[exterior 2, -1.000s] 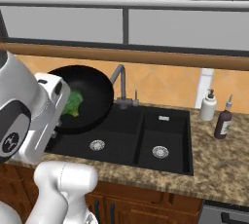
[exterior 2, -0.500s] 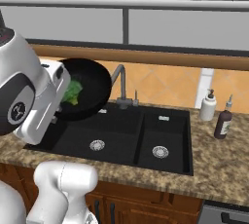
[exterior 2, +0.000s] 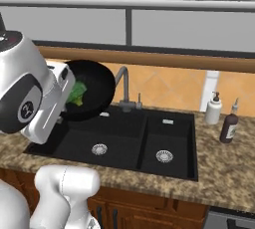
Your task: Pick the broccoli from the sink and place it in the bowl. Then pick the bowl and place it in the microwave. Then close the microwave door and press the start button.
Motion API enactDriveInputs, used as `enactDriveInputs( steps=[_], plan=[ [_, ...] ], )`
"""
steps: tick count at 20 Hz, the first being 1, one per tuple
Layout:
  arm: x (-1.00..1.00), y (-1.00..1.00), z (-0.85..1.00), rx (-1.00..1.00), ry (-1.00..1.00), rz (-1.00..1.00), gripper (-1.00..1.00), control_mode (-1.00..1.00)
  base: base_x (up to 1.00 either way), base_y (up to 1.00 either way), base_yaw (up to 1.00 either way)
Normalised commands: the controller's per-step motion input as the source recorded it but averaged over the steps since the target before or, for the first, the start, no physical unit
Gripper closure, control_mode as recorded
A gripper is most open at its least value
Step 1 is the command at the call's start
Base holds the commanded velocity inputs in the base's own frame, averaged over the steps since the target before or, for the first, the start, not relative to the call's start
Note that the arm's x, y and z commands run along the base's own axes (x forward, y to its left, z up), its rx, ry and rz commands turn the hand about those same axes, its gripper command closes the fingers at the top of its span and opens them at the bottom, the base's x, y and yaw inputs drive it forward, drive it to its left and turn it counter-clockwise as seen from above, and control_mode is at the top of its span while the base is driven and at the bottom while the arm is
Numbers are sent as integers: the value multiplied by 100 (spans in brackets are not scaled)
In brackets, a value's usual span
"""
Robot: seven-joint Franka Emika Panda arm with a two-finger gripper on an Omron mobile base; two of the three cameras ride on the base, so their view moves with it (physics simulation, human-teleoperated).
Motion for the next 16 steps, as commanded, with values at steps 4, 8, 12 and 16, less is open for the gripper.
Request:
enactDriveInputs(
  steps=[4,8,12,16],
  plan=[
    [0,0,0,0,0,0,100,100,-81,0,0],
    [0,0,0,0,0,0,100,100,-100,3,0],
    [0,0,0,0,0,0,100,100,-81,-19,-16],
    [0,0,0,0,0,0,100,100,-1,-23,-66]
  ],
)
